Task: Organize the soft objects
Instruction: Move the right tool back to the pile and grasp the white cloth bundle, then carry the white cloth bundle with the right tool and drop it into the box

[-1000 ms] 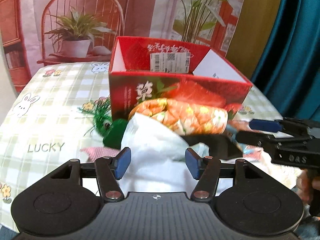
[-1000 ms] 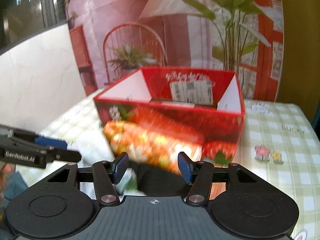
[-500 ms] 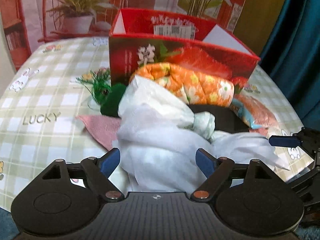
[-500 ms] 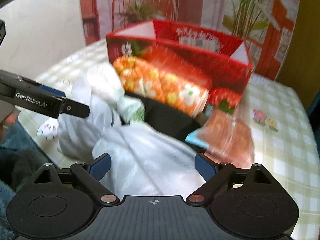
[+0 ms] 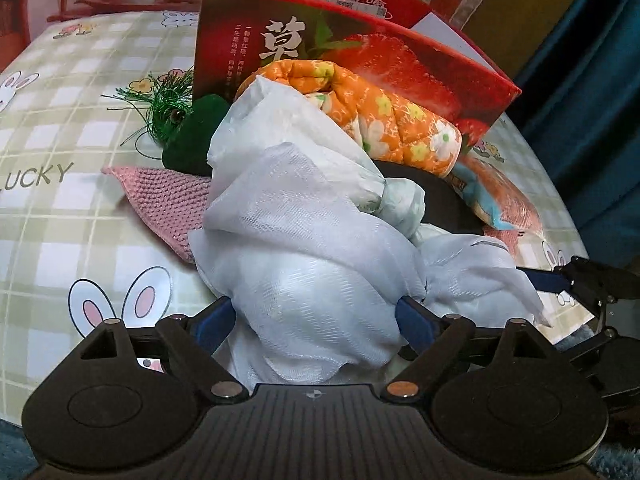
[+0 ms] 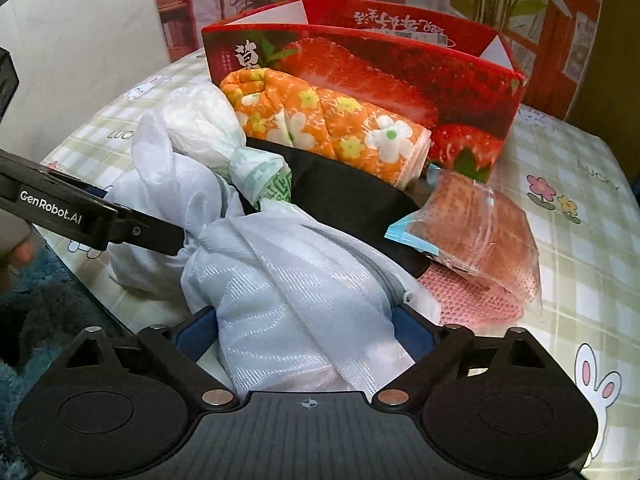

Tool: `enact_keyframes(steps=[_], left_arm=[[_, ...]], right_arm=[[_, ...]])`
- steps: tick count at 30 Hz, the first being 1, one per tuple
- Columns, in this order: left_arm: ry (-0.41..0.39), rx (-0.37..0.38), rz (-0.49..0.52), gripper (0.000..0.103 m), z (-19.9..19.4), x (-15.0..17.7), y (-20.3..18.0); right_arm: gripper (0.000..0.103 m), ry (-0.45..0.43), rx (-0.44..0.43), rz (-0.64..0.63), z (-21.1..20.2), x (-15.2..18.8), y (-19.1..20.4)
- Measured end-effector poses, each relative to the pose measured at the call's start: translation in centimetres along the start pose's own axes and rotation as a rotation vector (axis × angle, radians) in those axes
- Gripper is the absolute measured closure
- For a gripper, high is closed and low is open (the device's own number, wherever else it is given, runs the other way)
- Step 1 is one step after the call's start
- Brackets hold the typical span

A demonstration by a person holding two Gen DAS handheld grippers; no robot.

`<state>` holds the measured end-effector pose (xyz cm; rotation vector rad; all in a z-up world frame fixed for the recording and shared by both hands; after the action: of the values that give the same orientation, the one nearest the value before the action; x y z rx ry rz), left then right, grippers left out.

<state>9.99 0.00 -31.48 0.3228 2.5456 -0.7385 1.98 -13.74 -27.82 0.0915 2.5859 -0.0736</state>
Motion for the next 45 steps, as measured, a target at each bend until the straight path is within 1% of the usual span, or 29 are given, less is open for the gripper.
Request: enact_keyframes(steps=[2,4,5,6,7,9,12,16,22,27,32,35,38,45], left_arm=[[-0.008,0.014,0.0,0.021,-0.1,0.0,-0.1],[-0.017,0.026,0.017,0.035,-0.4,0.0,-0.4],[-0.025,0.027,0.031,0.04,-0.5,-0.1,-0.7],[-0.031,0.029,0.046,0.048,-0.7,-0.2,-0.9],[-0.039,0.031,0.063,0.055,-0.8,-0.3,-1.3],[-0.056,0.034,0.072,0.062,-1.0,-0.4,-1.6],[-0.078,0.056,0.044,0.068,-1.3,-0.7,-1.3],[-0.125,0.06,0.035,0.069,-2.6,-1.2,-1.2],[-0.23,0.055,0.066,0.069,-5.4,-2.4,-2.2],[-0.296,0.022,0.125,0.069,-7.6,-3.8,-3.7],[-0.354,0.022,0.143,0.068,-9.4,-4.8,-4.4],[-0.379,0.016,0.144,0.068,-9.9,-5.4,-4.6],[-0.395,0.007,0.155,0.068,-10.4,-5.9,-4.7],[-0.434,0.014,0.18,0.068,-11.1,-7.0,-5.4]], right_arm=[[0.021,-0.006,-0.005,0.001,-0.1,-0.1,0.0],[0.029,-0.015,-0.007,0.0,-0.3,-0.3,0.0],[0.032,-0.021,-0.008,-0.001,-0.4,-0.4,0.0],[0.041,-0.028,-0.011,-0.003,-0.6,-0.5,0.0],[0.052,-0.037,-0.02,-0.006,-0.9,-0.7,0.1],[0.064,-0.054,-0.052,-0.008,-1.4,-1.1,0.4],[0.07,-0.06,-0.08,-0.023,-1.7,-1.5,0.9],[0.076,-0.082,-0.122,-0.011,-2.2,-2.2,1.3],[0.078,-0.197,-0.16,0.012,-4.8,-4.4,0.6],[0.078,-0.261,-0.16,-0.01,-6.2,-6.2,0.5],[0.078,-0.316,-0.155,-0.016,-7.5,-7.7,0.4],[0.078,-0.335,-0.154,0.0,-7.8,-8.5,0.3],[0.078,-0.353,-0.148,-0.01,-8.0,-9.2,0.4],[0.078,-0.388,-0.128,-0.02,-8.5,-10.4,0.3]])
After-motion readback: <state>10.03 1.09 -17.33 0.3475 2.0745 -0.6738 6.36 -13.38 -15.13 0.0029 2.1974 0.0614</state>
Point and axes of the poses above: each gripper's, at about its wrist camera, not at the fingertips, and z roughly the way its jaws point, y to its left, x to its underside, the point moved 7 cm from there along z, roughly the way its jaws point, and after that the axes turned 11 degrees about x, right-handed, at the moved point
